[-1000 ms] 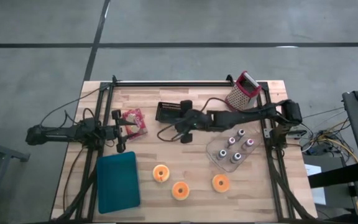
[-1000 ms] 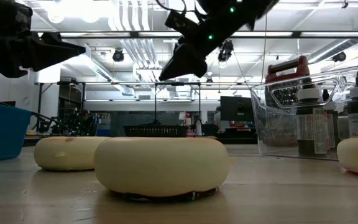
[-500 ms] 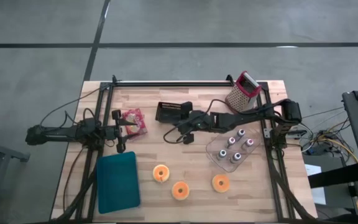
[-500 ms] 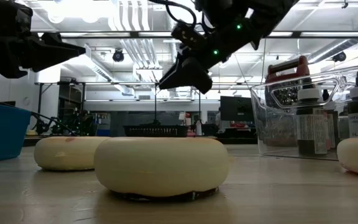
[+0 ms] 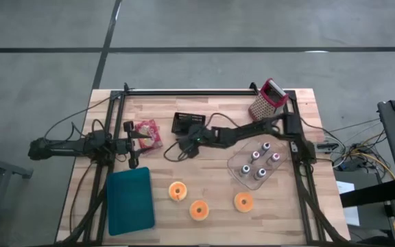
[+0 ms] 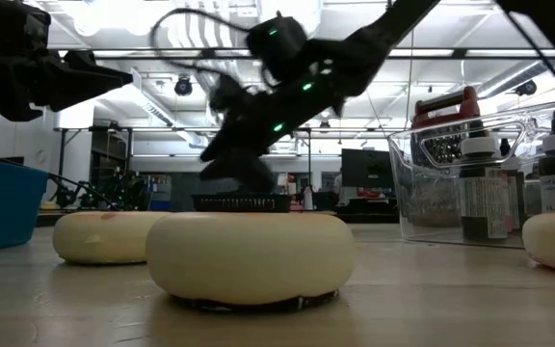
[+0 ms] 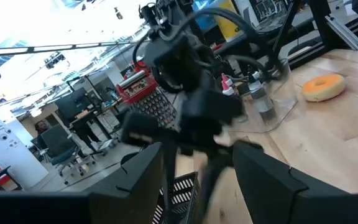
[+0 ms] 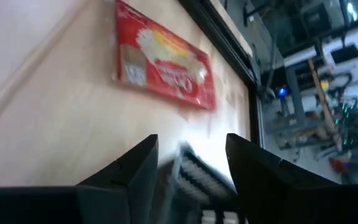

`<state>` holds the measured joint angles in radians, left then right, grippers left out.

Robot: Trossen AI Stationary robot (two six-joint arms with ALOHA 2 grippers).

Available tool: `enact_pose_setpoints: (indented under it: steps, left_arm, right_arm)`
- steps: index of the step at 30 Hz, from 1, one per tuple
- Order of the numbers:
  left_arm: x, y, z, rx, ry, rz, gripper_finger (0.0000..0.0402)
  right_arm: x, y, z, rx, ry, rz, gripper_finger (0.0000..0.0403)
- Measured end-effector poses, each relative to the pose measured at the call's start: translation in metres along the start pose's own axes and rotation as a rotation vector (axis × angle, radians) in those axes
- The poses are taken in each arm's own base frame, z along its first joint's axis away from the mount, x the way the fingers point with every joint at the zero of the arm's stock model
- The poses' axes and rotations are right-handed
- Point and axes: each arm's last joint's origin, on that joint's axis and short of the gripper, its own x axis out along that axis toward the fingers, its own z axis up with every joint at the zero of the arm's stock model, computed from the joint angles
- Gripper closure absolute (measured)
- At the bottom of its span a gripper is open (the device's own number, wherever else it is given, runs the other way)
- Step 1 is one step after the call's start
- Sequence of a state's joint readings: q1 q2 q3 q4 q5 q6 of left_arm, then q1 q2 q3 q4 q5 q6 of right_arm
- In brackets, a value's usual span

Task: Pick & Place Food Item
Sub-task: Put the red popcorn bag into the black bin

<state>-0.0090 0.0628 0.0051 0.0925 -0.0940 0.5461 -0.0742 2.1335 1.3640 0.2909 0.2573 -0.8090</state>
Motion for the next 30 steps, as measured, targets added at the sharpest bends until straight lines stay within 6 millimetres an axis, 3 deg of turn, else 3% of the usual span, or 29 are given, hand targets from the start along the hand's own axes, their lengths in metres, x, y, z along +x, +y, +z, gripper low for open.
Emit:
enact_pose_setpoints:
  steps: [4, 7, 23, 30]
  left_arm:
    - [0.0, 0.0, 0.0, 0.001, 0.004, -0.003, 0.0202]
    - [0.0, 0.0, -0.001, 0.001, 0.006, -0.004, 0.0202]
    - [0.001, -0.001, -0.001, 0.002, 0.014, -0.008, 0.0202]
    - [0.001, -0.001, -0.001, 0.002, 0.014, -0.008, 0.0202]
  right_arm:
    - [0.025, 0.007, 0.001, -0.081, 0.007, 0.001, 0.0215]
    - [0.032, 0.007, 0.003, -0.106, 0.009, -0.002, 0.0217]
    - [0.032, 0.009, 0.01, -0.07, -0.091, 0.132, 0.0227]
    - [0.044, 0.017, 0.007, -0.064, -0.165, 0.117, 0.0227]
